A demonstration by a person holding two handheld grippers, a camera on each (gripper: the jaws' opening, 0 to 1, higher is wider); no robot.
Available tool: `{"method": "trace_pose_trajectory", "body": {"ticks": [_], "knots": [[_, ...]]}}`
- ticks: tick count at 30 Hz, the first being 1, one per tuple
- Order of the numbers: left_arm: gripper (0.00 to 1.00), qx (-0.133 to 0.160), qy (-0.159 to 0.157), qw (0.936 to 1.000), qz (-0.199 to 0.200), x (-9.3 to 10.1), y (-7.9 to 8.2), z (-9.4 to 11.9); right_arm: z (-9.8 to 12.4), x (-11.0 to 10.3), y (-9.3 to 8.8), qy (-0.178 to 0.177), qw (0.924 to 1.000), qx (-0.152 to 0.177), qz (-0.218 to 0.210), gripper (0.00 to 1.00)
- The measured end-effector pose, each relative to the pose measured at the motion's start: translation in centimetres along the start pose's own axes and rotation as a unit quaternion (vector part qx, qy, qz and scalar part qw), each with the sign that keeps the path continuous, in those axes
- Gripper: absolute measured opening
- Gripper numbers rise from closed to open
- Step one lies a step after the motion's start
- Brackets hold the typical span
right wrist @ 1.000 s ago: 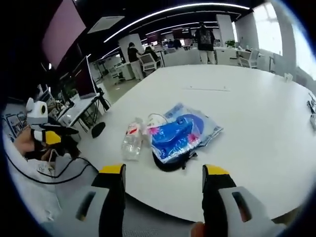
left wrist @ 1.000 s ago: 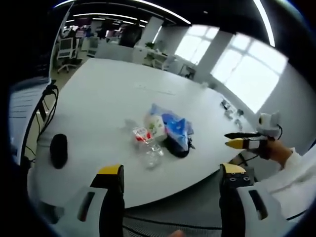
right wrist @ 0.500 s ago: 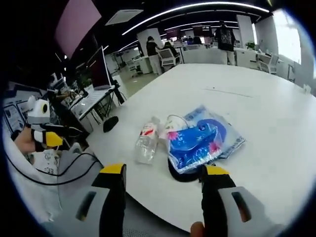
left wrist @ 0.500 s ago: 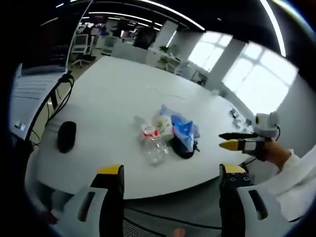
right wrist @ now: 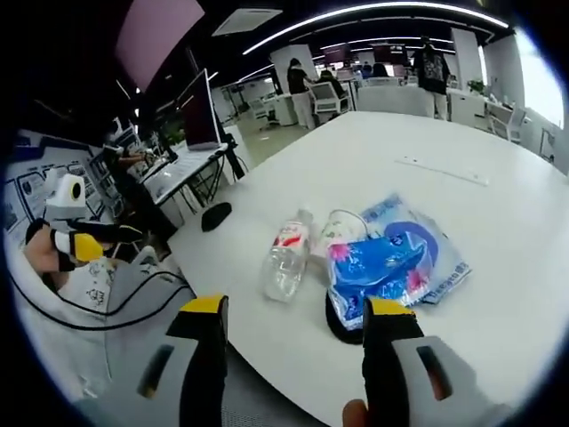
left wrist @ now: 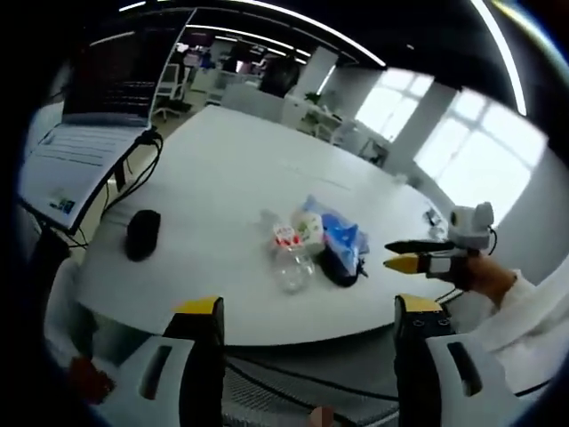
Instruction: Arrange the tabletop items into an orderly group along one side of the table until the central work area is clear of visible clutter.
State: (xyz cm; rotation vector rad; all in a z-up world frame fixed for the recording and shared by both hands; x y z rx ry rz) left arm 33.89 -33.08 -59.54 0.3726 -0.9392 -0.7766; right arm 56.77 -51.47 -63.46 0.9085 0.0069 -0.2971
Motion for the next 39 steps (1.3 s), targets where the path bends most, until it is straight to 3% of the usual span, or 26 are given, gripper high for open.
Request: {"method": "trace_pose_trajectory", "body": {"ticks": [12,16,18,39], "knots": [[0.75,0.018,0.016,0.9994,0.025,-0.7,-1.0,2.0,-1.8,-1.3,0.8,0.033,0.9994,-0.002,0.014,0.58],[0.75,0.03,0.024,0.9986,0.035,-1.0,-1.0,2.5,-2.2,-1.6,1.1,0.051,0.9987,0.006,-0.003,0.57],[0.75,0.036,0.025,0.9982,0.042,-1.1,-1.0,2.6,-2.5,-1.8,1.3,0.056,0.9982,0.011,-0.014,0.57],[0.76,0.052,0.028,0.9973,0.044,0.1,-0.4,2.7,-8.5,-2.0,3.7,0.095,0.9952,-0.011,0.023,0.55]]}}
Point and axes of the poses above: the point that each gripper's makers call its tool centre point, and the gripper's own axes: z roughly backward along the fingers, x roughly to its right, y roughly out of its top, the point moved 7 cm from there along z, roughly backward along the fingers, and after that the axes turned 11 degrees about z, right-handed, at the moved point
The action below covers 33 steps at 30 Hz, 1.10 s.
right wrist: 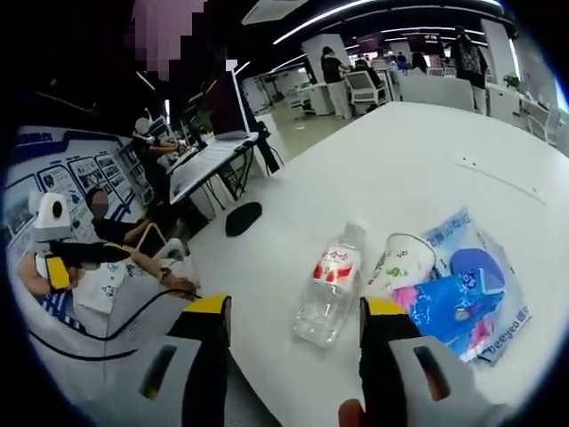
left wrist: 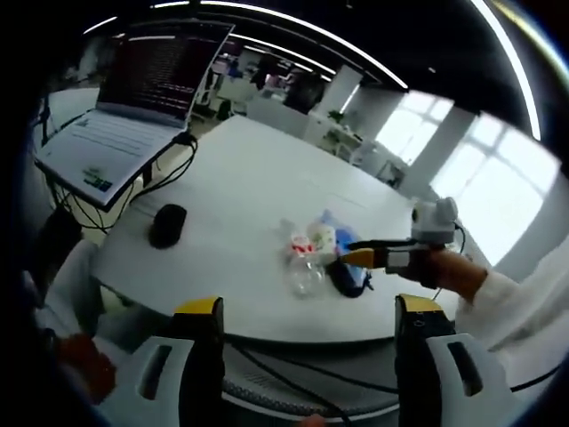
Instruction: Arrange the tabletop items into an orderly group along one side of the table until the central work area is clear of visible clutter.
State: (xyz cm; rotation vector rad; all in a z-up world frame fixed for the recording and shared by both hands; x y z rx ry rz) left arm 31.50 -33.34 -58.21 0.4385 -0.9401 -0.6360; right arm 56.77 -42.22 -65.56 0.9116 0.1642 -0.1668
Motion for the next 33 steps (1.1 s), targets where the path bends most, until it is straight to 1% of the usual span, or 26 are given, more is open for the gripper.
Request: {"method": "trace_pose_trajectory", "body": {"ticks": [6,10,15,19,20,21,23,27,33], "knots": [[0.76,0.0,0.0,1.0,0.0,0.3,0.2,-0.2,-1.1,0.4,0.0,0.005,0.9999,-0.011,0.002,0.55],[0.76,-0.001,0.001,1.0,-0.001,0.4,0.2,-0.3,-1.9,0.7,0.1,0.008,0.9999,-0.01,0.0,0.55],[0.75,-0.022,0.008,0.9997,-0.009,0.0,-0.1,-1.1,-3.0,0.8,0.4,0.018,0.9997,-0.015,-0.001,0.55],[0.75,-0.017,0.006,0.9998,-0.007,0.1,0.4,-1.2,-3.6,0.9,0.5,0.024,0.9996,-0.015,-0.004,0.55],[0.75,-0.016,0.005,0.9998,-0.006,0.1,0.4,-1.3,-4.3,1.0,0.6,0.025,0.9996,-0.016,-0.002,0.55],[0.75,-0.017,0.005,0.9998,-0.006,0.1,0.4,-1.3,-4.7,1.2,0.7,0.025,0.9995,-0.018,-0.002,0.55],[0.75,-0.02,0.006,0.9998,-0.006,0.2,0.3,-1.5,-4.8,1.3,0.3,0.024,0.9994,-0.025,-0.001,0.55],[0.75,-0.024,0.004,0.9997,-0.006,0.4,0.2,-1.7,-6.4,1.8,0.5,0.022,0.9992,-0.034,-0.001,0.55],[0.76,-0.033,0.002,0.9994,-0.012,0.5,0.1,-2.1,-7.1,2.3,0.7,0.017,0.9989,-0.044,0.004,0.55]]}}
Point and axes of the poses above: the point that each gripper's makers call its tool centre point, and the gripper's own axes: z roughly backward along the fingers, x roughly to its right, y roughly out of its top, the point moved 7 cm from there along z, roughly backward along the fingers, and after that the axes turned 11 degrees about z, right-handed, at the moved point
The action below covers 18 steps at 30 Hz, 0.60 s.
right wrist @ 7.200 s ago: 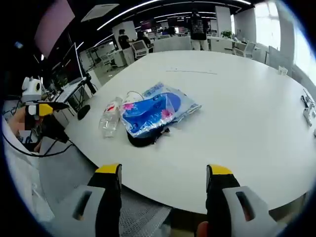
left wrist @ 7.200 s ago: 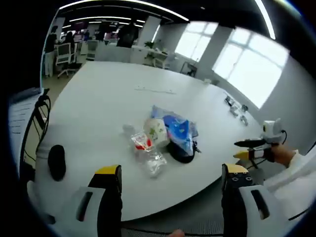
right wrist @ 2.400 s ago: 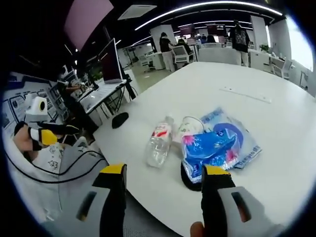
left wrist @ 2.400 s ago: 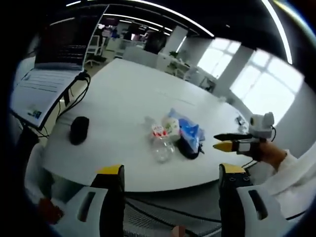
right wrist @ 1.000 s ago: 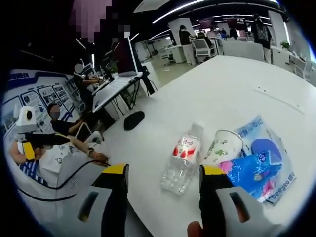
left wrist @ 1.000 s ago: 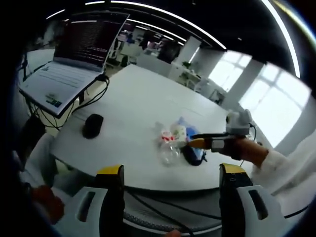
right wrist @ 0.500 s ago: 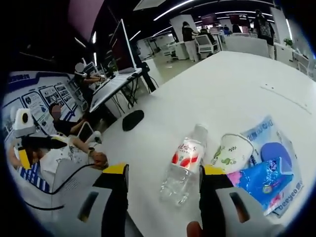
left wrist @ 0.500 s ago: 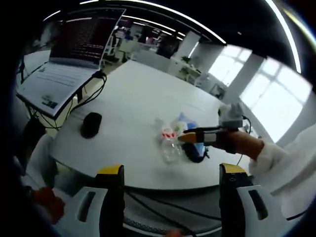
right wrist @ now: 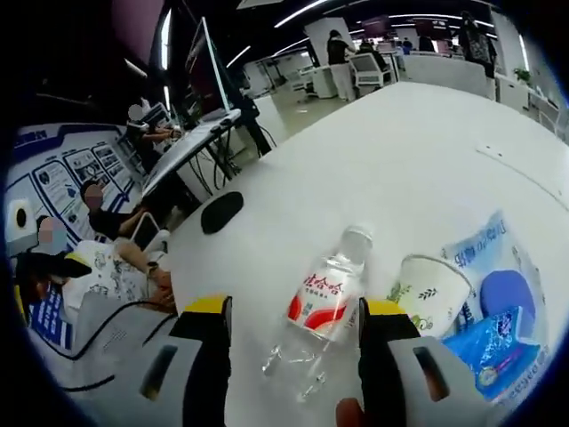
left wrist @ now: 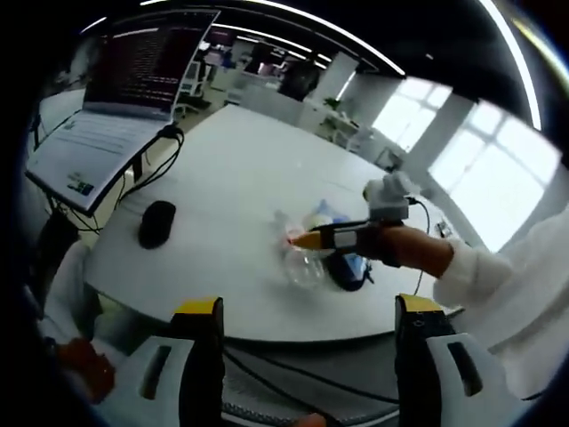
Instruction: Arrange the tabletop items into an orderly group along one side of the table until the central work area is clear of visible clutter.
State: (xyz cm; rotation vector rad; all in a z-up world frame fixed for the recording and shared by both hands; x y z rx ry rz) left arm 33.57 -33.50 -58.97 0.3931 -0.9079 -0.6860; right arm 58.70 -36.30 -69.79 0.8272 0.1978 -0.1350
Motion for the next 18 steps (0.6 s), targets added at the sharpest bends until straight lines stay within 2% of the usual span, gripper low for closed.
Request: {"method": "trace_pose_trajectory", "body": {"ticks": [6,18], "knots": [[0.75,0.002,-0.002,1.0,-0.009,0.6,0.4,-0.3,-1.4,1.2,0.3,-0.008,0.9999,-0.006,-0.005,0.54],[0.76,0.003,-0.006,0.9991,-0.042,1.4,1.0,-0.7,-3.4,1.7,0.5,-0.023,0.9995,-0.02,-0.003,0.55]]}}
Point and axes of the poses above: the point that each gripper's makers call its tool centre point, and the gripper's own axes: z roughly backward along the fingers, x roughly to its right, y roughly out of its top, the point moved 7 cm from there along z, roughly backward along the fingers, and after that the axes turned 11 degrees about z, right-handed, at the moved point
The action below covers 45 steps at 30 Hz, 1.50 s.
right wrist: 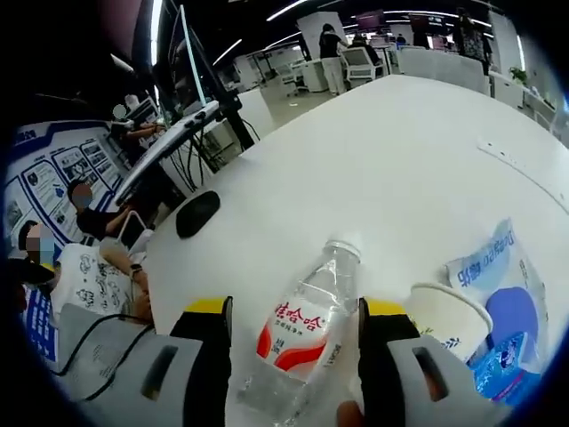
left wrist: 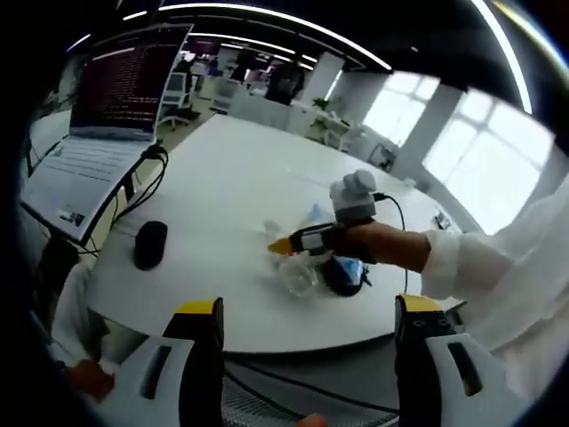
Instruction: Arrange the tabletop items into an orderly group along one side of the table until the central work area is clear of visible clutter.
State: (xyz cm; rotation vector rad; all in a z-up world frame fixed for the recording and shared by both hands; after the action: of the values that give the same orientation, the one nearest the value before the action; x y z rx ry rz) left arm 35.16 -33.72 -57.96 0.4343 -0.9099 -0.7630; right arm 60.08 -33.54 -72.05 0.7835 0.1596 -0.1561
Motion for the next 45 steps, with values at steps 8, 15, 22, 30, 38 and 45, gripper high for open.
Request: {"method": "trace_pose_trajectory", "body": {"ticks": [8,15,22,30,38,45], "knots": [[0.76,0.0,-0.009,0.9997,-0.021,0.9,0.4,-0.2,-1.9,0.5,-0.2,-0.009,0.9994,-0.028,0.02,0.54],[0.76,0.002,-0.014,0.9996,-0.026,1.4,0.8,-0.1,-3.2,0.8,-0.2,-0.029,0.9977,-0.045,0.041,0.54],[0.75,0.0,-0.015,0.9997,-0.018,1.2,0.7,-0.3,-3.5,1.1,-0.1,-0.041,0.9969,-0.06,0.029,0.48],[0.75,-0.006,-0.018,0.9996,-0.019,1.4,0.7,-0.7,-3.2,1.2,0.1,-0.056,0.9962,-0.066,0.016,0.43],[0.75,-0.001,-0.016,0.9999,-0.006,1.0,0.6,-0.5,-3.1,1.1,0.3,-0.058,0.9966,-0.058,0.01,0.38],[0.75,0.002,-0.016,0.9999,-0.002,1.0,0.5,-0.4,-1.3,0.9,3.0,-0.072,0.9965,0.024,0.037,0.38]]}}
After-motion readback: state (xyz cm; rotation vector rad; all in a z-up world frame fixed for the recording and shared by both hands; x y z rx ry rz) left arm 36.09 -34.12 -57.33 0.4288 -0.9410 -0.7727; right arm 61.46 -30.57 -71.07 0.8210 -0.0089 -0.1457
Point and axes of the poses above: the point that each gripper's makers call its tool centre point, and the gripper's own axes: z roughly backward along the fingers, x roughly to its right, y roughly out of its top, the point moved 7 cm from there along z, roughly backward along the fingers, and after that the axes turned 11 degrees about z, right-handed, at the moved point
